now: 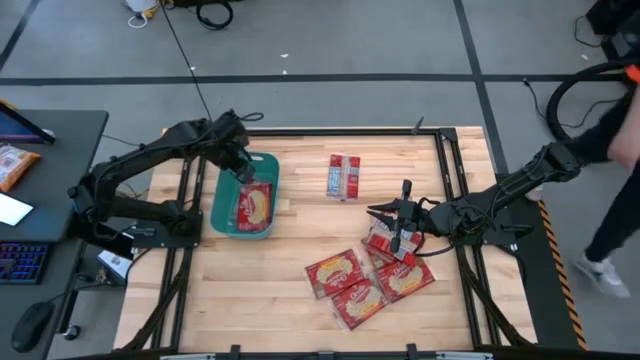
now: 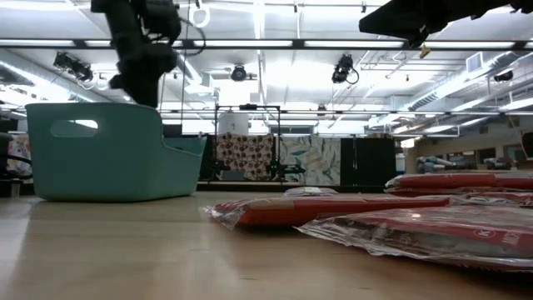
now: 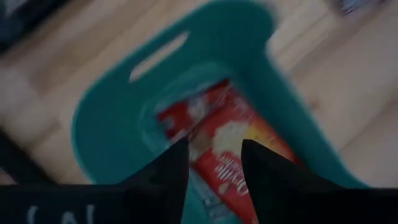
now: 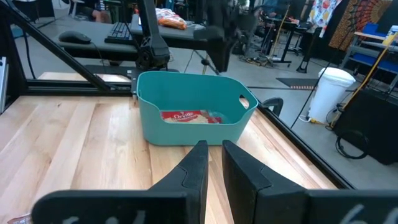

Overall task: Sort popcorn bags into baskets
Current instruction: Put the red popcorn bag into the green bin

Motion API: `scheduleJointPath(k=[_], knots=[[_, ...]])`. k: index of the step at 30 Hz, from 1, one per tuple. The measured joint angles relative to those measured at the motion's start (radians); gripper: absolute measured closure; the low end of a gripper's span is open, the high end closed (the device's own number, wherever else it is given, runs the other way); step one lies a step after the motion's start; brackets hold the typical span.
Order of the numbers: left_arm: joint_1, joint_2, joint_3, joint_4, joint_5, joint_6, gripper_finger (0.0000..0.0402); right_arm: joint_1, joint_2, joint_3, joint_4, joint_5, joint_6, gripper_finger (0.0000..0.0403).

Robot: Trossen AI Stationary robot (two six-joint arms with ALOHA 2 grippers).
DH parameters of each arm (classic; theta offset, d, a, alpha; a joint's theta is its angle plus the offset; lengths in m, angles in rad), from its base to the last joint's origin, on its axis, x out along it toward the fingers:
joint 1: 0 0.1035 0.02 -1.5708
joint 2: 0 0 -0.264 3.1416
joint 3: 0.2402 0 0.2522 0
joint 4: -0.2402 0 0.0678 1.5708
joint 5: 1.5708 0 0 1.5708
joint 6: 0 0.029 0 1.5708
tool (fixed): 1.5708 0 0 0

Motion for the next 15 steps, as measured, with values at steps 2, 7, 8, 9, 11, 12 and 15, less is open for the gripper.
scheduleJointPath(k=[2,7,8,9,11,12,15], knots=[[-0.033,0.000,0.018,0.042,0.028,0.062,0.0252,0.000,0.000,0.000,0.000,0.000,0.000,0.0350],[-0.134,0.000,0.021,0.205,0.104,0.156,0.0252,0.000,0.001,0.000,0.000,0.000,0.000,0.0350],[-0.155,0.000,0.017,0.240,0.107,0.139,0.0252,-0.001,0.005,0.000,0.002,0.000,0.000,0.0350],[-0.177,0.001,0.011,0.281,0.108,0.118,0.0252,-0.002,0.011,0.000,0.005,0.000,0.000,0.0350],[-0.224,0.011,0.000,0.369,0.110,0.073,0.0252,-0.010,0.025,0.000,0.015,0.000,-0.001,0.0350],[-0.246,0.020,-0.001,0.397,0.108,0.052,0.0252,-0.015,0.033,0.000,0.024,0.000,-0.001,0.0350],[-0.319,0.057,-0.002,0.459,0.074,0.013,0.0253,-0.032,0.048,0.000,0.026,0.000,-0.002,0.0350]])
